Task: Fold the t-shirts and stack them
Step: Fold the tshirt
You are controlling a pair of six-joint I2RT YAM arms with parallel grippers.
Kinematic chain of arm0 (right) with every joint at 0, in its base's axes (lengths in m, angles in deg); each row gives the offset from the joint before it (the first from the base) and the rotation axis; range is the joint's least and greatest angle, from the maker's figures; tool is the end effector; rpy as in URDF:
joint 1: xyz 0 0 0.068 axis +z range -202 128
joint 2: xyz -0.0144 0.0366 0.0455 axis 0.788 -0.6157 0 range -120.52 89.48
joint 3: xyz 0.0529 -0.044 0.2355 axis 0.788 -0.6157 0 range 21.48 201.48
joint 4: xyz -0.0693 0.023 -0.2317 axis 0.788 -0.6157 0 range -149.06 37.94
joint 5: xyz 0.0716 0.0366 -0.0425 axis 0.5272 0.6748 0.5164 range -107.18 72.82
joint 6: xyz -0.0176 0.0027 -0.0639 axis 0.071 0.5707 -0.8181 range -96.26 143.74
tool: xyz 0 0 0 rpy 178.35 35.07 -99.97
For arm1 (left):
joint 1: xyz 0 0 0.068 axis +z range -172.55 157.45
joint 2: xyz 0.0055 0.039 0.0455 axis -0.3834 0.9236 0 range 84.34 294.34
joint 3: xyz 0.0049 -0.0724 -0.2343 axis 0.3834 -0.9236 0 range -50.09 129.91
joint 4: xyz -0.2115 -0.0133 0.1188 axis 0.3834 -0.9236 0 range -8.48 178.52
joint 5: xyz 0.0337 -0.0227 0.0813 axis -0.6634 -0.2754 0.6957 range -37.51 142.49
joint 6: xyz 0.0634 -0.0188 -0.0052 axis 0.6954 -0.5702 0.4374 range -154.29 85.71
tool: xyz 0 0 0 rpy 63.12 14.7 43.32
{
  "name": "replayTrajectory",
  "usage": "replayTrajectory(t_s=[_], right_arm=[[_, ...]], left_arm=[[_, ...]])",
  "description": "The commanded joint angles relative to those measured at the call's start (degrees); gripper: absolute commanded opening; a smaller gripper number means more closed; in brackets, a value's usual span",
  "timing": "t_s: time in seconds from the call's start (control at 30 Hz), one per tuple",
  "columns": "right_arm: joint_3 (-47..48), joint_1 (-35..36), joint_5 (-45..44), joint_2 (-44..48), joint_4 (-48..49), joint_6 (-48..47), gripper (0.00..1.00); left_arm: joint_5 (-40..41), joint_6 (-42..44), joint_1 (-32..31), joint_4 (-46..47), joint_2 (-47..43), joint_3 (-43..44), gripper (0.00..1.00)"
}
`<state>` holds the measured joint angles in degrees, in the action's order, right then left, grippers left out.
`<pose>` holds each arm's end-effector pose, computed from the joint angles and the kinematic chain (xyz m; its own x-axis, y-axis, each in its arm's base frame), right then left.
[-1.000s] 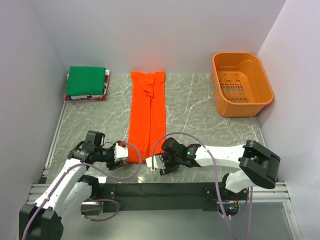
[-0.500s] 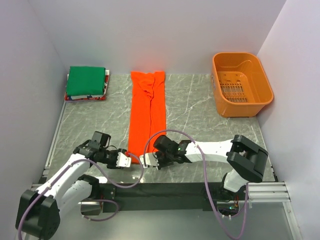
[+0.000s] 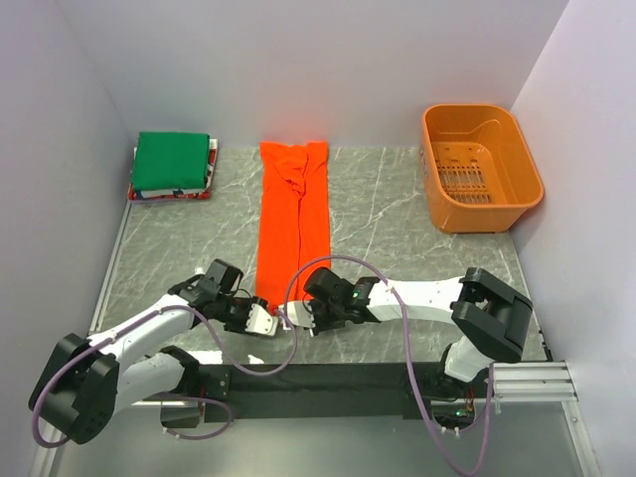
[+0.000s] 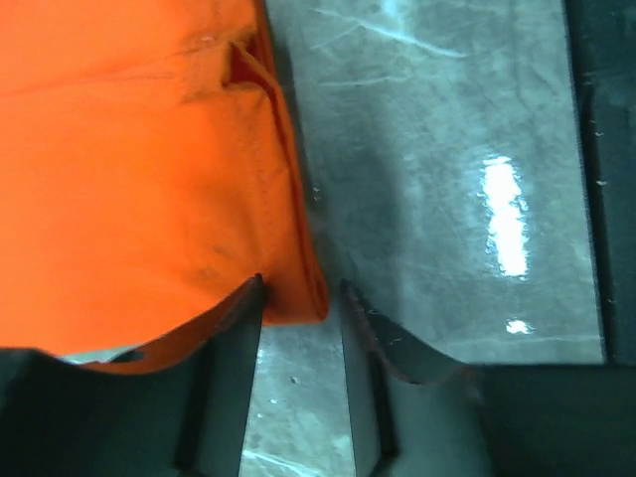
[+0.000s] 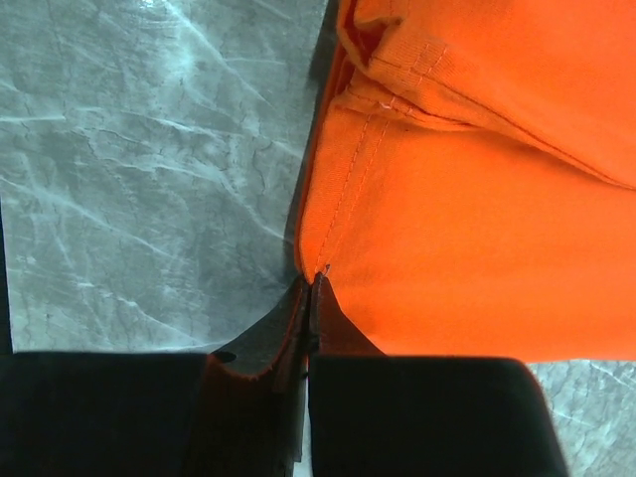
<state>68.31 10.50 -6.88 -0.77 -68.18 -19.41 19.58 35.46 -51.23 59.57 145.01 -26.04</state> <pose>0.1254 0.2612 0.1294 0.3351 -0.8136 -0.4752 -0.9395 -0.2501 -0.2343 0.1355 -0.1066 0.1251 0.2867 0.7410 -0.6072 0.9570 -0.1925 0.2169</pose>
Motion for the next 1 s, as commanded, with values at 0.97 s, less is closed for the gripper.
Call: replayTrajectory(t_s=[0.97], right_arm=[[13.1,-13.8,5.9,5.3,-10.6,-4.3,0.00]], left_arm=[[-5.9,-2.0,4.2,-7.4,4.4,18.3,0.01]])
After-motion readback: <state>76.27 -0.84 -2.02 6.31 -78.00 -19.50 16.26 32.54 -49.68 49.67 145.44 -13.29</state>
